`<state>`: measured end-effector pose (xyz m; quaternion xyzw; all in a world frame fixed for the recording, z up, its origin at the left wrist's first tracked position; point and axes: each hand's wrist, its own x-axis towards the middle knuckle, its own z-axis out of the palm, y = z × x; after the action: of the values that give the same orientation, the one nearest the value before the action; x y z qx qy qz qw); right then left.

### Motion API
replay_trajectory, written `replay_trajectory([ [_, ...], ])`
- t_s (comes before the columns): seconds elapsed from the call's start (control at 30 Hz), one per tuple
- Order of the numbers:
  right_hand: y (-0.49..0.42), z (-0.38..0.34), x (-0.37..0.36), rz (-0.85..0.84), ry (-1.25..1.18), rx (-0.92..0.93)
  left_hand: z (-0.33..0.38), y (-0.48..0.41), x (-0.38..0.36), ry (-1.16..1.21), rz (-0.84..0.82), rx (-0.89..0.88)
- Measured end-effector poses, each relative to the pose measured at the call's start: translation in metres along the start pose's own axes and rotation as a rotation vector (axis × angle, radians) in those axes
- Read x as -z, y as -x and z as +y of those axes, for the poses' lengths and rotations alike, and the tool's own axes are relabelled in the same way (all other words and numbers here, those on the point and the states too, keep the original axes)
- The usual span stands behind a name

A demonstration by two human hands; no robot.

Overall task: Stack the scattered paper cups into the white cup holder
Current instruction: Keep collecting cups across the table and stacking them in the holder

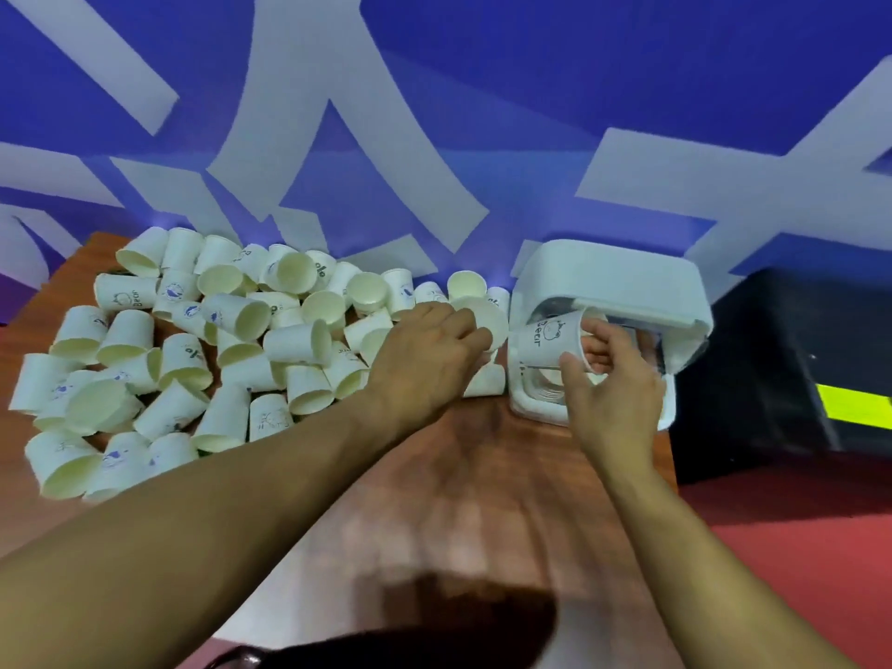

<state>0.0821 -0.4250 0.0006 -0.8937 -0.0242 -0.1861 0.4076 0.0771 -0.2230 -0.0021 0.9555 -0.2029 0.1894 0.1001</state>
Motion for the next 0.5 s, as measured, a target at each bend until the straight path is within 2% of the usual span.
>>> replay_trajectory([
  [0.23, -0.028, 0.084, 0.044, 0.041, 0.21, 0.122, 0.06, -0.048, -0.036, 0.127, -0.049, 0.018],
  [0.5, -0.039, 0.14, 0.021, -0.086, 0.285, 0.228, 0.08, -0.078, -0.087, 0.156, -0.144, 0.016],
])
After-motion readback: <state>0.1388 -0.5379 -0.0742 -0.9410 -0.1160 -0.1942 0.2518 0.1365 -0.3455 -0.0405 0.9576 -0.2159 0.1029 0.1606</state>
